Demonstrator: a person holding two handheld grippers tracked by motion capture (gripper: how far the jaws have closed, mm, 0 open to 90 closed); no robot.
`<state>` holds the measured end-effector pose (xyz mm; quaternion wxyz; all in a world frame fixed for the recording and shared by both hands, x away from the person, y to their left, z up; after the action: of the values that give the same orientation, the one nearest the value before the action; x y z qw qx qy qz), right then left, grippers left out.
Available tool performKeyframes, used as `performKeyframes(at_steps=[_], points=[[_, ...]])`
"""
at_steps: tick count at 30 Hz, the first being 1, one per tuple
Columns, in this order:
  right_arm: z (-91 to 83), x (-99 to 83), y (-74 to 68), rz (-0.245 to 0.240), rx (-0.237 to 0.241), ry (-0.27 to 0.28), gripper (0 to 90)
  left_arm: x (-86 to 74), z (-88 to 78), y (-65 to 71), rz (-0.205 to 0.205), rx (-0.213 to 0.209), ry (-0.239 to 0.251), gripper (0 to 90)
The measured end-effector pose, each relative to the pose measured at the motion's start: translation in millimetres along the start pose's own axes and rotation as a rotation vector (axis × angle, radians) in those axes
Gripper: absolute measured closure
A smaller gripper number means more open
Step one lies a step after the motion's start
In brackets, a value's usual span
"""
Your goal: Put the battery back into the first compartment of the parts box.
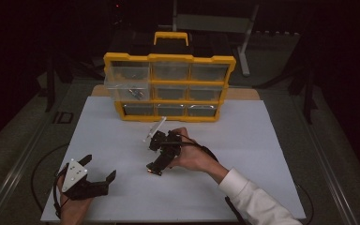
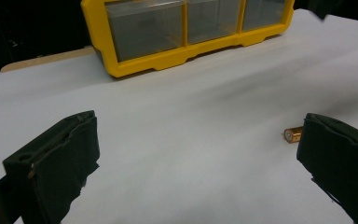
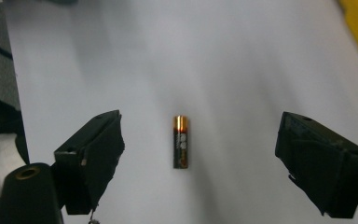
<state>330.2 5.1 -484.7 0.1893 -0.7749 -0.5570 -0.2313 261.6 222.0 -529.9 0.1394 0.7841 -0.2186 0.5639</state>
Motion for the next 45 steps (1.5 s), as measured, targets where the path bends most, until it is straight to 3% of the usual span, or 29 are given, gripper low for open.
performKeyframes(at_steps=[14, 24, 32, 40, 43, 45], points=[[32.1, -20.6, -12.7, -0.033, 0.033, -0.103, 16.8, 0.1, 0.4, 0.3, 0.001, 0.0, 0.0, 0.0], [50.5, -26.0, -15.8, -0.064, 0.016, -0.161, 25.0, -0.1, 0.4, 0.5, 0.0, -0.002, -0.001, 0.0], [63.9, -31.8, -5.6, -0.022, 0.027, -0.198, 40.6, -0.4, 0.5, 0.3, 0.0, -0.001, -0.003, 0.0], [74.4, -37.6, -4.6, -0.005, 0.078, -0.214, 65.9, -0.5, 0.8, 0.5, -0.001, -0.002, -0.004, 0.0], [75.1, -37.6, -3.3, -0.019, 0.066, -0.219, 74.9, -0.3, 0.5, 0.3, 0.001, -0.001, -0.004, 0.0], [75.4, -37.5, -3.4, 0.0, 0.065, -0.22, 76.3, -0.4, 0.7, 0.5, 0.0, -0.001, -0.004, 0.0]])
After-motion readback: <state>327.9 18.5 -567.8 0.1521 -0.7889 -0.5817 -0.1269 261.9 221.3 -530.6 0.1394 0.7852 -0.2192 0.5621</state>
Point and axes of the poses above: each handheld gripper's, and its own axes: z roughly forward along the jaws, x roughly out of its top, y roughly to its right, the point moved 6 cm from there along z, roughly forward along the jaws, and after that the axes turned 5 degrees about y, right-handed, at the moved point
